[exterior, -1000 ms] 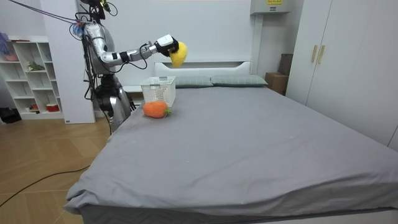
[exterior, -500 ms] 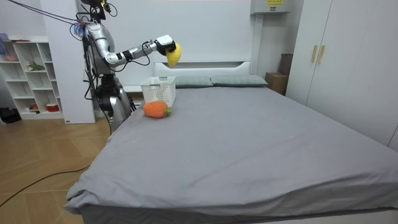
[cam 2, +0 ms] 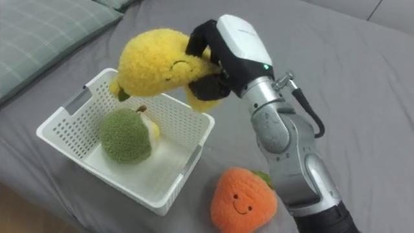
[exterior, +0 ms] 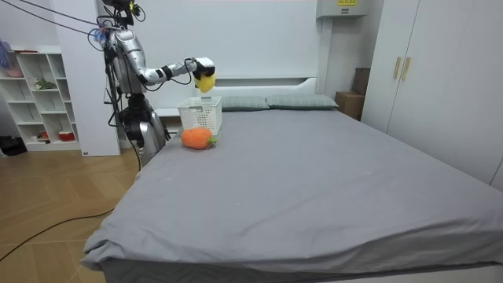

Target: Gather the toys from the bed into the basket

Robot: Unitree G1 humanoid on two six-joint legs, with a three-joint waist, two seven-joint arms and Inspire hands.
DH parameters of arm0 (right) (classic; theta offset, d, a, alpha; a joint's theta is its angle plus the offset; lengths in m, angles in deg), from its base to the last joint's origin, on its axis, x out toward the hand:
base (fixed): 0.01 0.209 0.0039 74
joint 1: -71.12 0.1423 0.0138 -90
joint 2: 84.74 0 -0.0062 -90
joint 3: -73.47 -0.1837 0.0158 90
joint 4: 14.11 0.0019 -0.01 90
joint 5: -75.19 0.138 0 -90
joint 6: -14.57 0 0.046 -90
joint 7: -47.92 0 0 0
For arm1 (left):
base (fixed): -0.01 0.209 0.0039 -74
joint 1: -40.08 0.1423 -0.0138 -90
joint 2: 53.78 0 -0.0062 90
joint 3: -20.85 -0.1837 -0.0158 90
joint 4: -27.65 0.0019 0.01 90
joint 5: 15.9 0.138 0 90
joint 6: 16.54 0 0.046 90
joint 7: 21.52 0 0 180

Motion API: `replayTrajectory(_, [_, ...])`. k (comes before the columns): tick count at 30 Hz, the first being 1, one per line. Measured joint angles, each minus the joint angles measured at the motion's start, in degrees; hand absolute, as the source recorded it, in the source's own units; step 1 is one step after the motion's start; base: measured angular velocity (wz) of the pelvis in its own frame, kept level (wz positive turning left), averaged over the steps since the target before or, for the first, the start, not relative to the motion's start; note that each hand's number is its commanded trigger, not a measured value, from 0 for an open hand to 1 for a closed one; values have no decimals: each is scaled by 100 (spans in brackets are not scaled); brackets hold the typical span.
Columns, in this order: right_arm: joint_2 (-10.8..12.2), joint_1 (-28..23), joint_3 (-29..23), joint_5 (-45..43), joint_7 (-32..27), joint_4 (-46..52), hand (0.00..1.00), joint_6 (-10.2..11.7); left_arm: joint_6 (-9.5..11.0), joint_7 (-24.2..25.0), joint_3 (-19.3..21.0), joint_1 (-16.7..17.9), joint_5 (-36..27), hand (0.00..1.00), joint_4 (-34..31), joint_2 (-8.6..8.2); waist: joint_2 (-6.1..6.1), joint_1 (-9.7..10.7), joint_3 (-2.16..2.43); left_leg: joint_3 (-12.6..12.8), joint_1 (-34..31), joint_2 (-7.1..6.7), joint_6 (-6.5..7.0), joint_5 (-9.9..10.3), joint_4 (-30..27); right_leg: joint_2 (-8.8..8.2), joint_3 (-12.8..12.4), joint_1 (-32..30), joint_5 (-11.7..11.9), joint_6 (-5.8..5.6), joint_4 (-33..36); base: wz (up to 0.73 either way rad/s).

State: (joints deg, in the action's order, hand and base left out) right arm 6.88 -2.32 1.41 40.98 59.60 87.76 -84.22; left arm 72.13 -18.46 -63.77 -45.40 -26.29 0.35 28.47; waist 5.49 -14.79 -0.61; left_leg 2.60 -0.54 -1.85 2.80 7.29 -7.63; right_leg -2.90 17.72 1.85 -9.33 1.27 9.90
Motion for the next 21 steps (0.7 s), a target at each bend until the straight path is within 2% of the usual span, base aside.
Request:
replayTrajectory(1, [32, 3, 106, -4, 135, 14, 78, -31, -5, 0, 1, 2, 1, 0, 12, -1, 0, -22, 0, -3, -2, -1, 1, 3, 0, 1, 6, -2, 0, -1, -4, 0])
replayTrajectory(3, [134, 3, 181, -5, 278, 27, 22, -122, -35, 0, -1, -3, 1, 0, 15, -1, 4, -93, -2, -4, -1, -2, 2, 5, 0, 0, 8, -3, 0, -1, -11, 0])
replayTrajectory(4, [181, 3, 242, -15, 352, 26, 19, -154, -42, 2, -2, -10, 0, 0, 10, -1, 11, -121, -3, -5, 4, -2, 2, 5, 0, -8, 8, -3, 0, -1, -13, 0])
replayTrajectory(5, [201, 3, 282, -15, 381, 26, 11, -162, -42, 4, -2, -11, 0, 0, 8, -1, 14, -127, -3, -8, 4, -1, 2, 5, 0, -10, 10, -3, 0, -1, -14, 0])
replayTrajectory(6, [247, 3, 365, -8, 456, 26, 10, -163, -42, 11, -2, -11, 0, 0, 8, -1, 17, -143, -4, -11, 6, -1, 2, 5, 0, -10, 13, -2, 0, -1, -14, 0])
replayTrajectory(7, [277, 3, 439, -5, 521, 26, 1, -163, -41, 12, -2, -15, -2, 0, 9, 0, 21, -150, -6, -16, 8, -1, 2, 5, 0, -10, 15, -1, 0, -1, -14, 0])
replayTrajectory(10, [294, 4, 611, -5, 698, 22, 0, -163, -34, 11, -1, -19, -1, 0, 9, 3, 37, -167, -15, -21, 9, -1, 2, 5, 0, -9, 14, 0, 0, -1, -13, 0])
replayTrajectory(21, [333, 4, 640, -5, 1037, 21, 0, -142, -31, 12, 1, -91, 137, 0, 21, 9, 41, -277, -41, -23, 3, -3, 2, 6, -5, 0, 12, 13, 2, -1, -12, 0])
